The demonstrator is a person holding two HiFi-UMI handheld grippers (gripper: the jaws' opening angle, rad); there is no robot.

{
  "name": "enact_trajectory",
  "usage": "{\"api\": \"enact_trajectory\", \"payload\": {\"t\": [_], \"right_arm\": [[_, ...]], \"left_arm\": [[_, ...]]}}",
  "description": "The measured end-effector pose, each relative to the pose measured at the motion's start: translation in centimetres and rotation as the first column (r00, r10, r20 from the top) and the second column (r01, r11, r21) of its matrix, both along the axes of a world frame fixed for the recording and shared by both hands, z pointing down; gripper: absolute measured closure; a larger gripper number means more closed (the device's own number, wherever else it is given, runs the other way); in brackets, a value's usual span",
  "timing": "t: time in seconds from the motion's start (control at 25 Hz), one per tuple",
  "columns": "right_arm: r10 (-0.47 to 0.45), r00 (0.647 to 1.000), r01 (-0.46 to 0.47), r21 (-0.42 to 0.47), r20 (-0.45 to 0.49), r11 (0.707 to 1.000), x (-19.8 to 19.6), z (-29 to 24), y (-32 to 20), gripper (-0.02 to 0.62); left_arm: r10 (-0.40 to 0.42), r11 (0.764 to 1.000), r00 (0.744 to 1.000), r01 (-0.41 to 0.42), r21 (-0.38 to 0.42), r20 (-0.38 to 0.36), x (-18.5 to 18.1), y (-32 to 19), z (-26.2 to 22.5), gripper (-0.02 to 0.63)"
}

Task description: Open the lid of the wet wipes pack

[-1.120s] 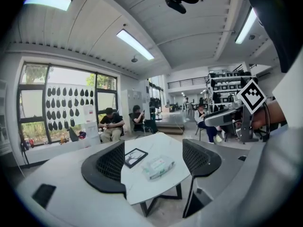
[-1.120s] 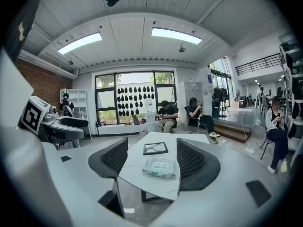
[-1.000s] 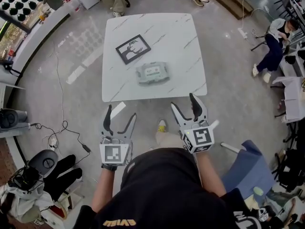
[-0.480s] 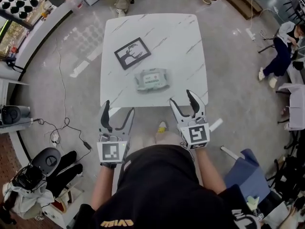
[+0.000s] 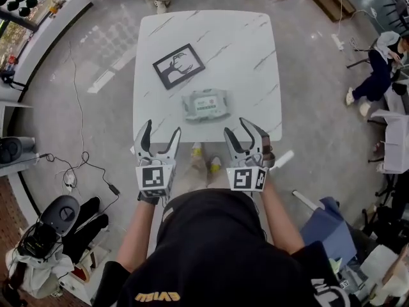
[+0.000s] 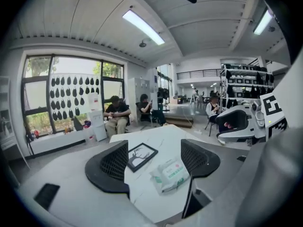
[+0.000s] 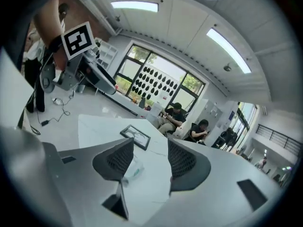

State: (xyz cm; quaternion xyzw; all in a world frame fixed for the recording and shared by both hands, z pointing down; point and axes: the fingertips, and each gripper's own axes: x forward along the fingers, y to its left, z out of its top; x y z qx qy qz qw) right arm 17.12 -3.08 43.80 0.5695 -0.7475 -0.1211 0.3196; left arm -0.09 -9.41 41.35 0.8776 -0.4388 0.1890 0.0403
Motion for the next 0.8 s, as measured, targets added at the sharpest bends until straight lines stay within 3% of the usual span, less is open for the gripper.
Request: {"api": "enact_trajectory", "payload": {"t": [0.36, 0.6, 0.8], "right_arm": [[0.058, 0.986, -0.060, -0.003, -0.154, 0.998, -1.4, 3.6, -3.9, 0.365], [0.058, 0.963, -0.076, -0.061, -0.264, 0.995, -1.9, 7.0, -6.1, 0.357], [0.052, 0.936, -0.088, -0.089, -0.348, 0.992, -3.1, 9.9, -8.2, 0.347]], "left_arm": [[0.113, 0.988, 0.993, -0.110, -0.104, 0.023, 1.2, -4.2, 8.0, 0.245], [0.150, 0.945, 0.989, -0.143, -0.294, 0.002, 1.7, -6.2, 15.7, 0.245], [0.200, 0.917, 0.979, -0.174, -0.360, 0.037, 1.5, -7.5, 19.3, 0.247]]}}
